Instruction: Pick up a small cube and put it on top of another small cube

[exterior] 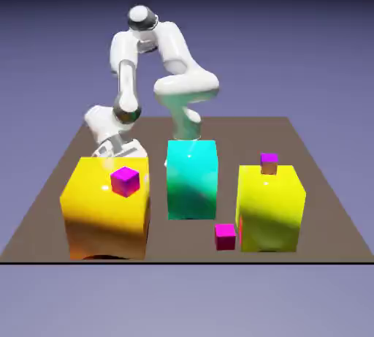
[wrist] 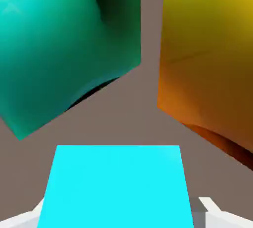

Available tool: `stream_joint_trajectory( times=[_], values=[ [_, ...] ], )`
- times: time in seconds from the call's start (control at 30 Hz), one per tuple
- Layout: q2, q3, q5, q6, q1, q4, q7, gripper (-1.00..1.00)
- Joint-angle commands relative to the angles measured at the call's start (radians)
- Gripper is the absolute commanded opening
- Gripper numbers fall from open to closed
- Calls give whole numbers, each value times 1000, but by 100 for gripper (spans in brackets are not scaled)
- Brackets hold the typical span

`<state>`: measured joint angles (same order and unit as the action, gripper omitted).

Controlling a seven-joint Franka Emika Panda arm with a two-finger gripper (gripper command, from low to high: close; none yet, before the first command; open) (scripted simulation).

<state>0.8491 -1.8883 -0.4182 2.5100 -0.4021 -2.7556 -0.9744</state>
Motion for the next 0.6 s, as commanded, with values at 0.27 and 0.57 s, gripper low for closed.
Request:
stream_joint_trajectory(
  times=[0.27, 0.57],
  values=[
    [-118, 310, 235, -135, -127, 326, -31, -100],
    [-205, 433, 466, -146, -429, 444, -140, -100]
  ],
)
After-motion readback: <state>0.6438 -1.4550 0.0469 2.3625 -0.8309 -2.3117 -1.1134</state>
